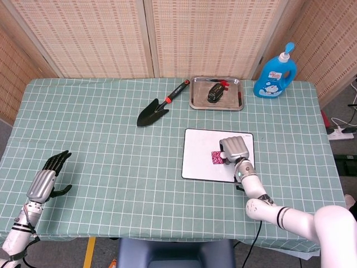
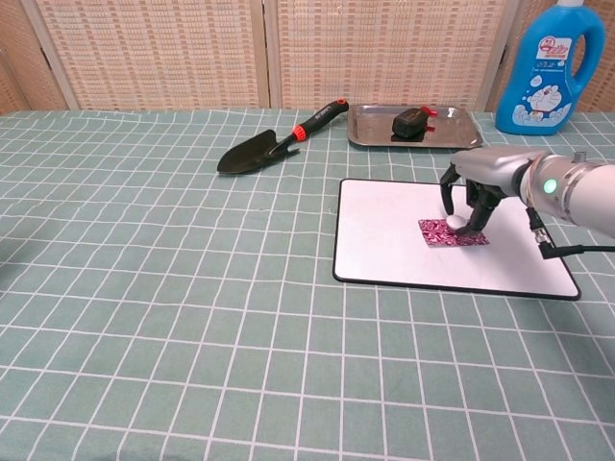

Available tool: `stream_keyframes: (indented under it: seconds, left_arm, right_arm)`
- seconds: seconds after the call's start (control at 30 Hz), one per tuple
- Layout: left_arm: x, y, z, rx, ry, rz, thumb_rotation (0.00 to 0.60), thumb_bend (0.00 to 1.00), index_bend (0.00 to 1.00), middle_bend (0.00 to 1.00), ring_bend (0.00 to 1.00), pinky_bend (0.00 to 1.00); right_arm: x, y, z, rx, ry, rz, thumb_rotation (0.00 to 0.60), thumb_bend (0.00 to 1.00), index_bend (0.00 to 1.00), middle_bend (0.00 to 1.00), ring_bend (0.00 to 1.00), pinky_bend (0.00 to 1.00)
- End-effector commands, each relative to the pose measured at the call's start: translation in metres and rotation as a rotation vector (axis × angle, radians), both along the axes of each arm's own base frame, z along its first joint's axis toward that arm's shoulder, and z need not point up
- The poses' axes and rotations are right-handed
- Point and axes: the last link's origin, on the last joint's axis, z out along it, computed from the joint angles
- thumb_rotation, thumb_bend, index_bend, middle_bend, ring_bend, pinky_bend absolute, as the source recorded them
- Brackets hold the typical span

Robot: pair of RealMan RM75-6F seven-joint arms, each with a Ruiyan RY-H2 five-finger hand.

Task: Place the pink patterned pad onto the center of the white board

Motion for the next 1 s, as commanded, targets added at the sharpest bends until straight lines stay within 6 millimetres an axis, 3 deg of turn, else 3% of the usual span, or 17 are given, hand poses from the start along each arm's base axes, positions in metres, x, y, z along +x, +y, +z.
stream_keyframes:
  seconds: [0.03, 0.2, 0.27, 0.5, 0.67, 0.77, 0.83, 0.9, 1.0]
  left_arm:
    - [0.000, 0.000, -0.001, -0.004, 0.002, -0.003, 0.600, 0.22, 0.00, 0.00, 0.00, 0.00]
    - [0.000, 0.000, -0.001, -0.007, 0.002, -0.002, 0.600, 0.22, 0.00, 0.00, 0.00, 0.00]
    - [0.000, 0.000, 0.000, -0.005, 0.000, -0.002, 0.600, 0.22, 0.00, 0.00, 0.00, 0.00]
    - [0.000, 0.000, 0.000, 0.002, -0.010, -0.006, 0.600, 0.22, 0.00, 0.00, 0.00, 0.00]
    - [0.000, 0.000, -0.001, -0.004, -0.007, -0.009, 0.600, 0.22, 0.00, 0.00, 0.00, 0.00]
    - [0.000, -0.001, -0.003, -0.009, -0.001, -0.010, 0.600, 0.22, 0.00, 0.00, 0.00, 0.00]
    - [0.000, -0.001, -0.004, -0.010, 0.008, -0.013, 0.600, 0.22, 0.00, 0.00, 0.00, 0.00]
    - [0.001, -0.002, -0.005, -0.012, 0.014, -0.014, 0.600, 0.22, 0.00, 0.00, 0.00, 0.00]
    - [0.000, -0.002, -0.007, -0.016, 0.029, -0.015, 0.600, 0.22, 0.00, 0.00, 0.00, 0.00]
  right_arm:
    - [-0.003, -0.001, -0.002, 0.006, 0.012, -0.007, 0.600, 0.29, 0.53, 0.99, 0.95, 1.00]
    - [-0.004, -0.002, -0.003, 0.037, 0.013, -0.022, 0.600, 0.04, 0.44, 0.99, 0.95, 1.00]
    - [-0.002, -0.003, -0.001, 0.035, 0.010, -0.018, 0.600, 0.00, 0.40, 0.99, 0.95, 1.00]
    - [0.005, -0.005, 0.021, -0.017, -0.015, 0.010, 0.600, 0.00, 0.38, 0.99, 0.95, 1.00]
    - [0.009, 0.002, 0.059, -0.095, -0.017, 0.054, 0.600, 0.00, 0.38, 0.99, 0.95, 1.00]
    - [0.000, 0.013, 0.087, -0.152, -0.017, 0.067, 0.600, 0.00, 0.37, 0.99, 0.93, 1.00]
    - [-0.017, 0.025, 0.107, -0.196, -0.006, 0.070, 0.600, 0.00, 0.33, 0.98, 0.88, 0.96]
    - [-0.037, 0.036, 0.124, -0.239, 0.008, 0.066, 0.588, 0.00, 0.27, 0.88, 0.77, 0.88]
    - [-0.075, 0.060, 0.154, -0.331, 0.011, 0.057, 0.534, 0.00, 0.17, 0.56, 0.46, 0.66]
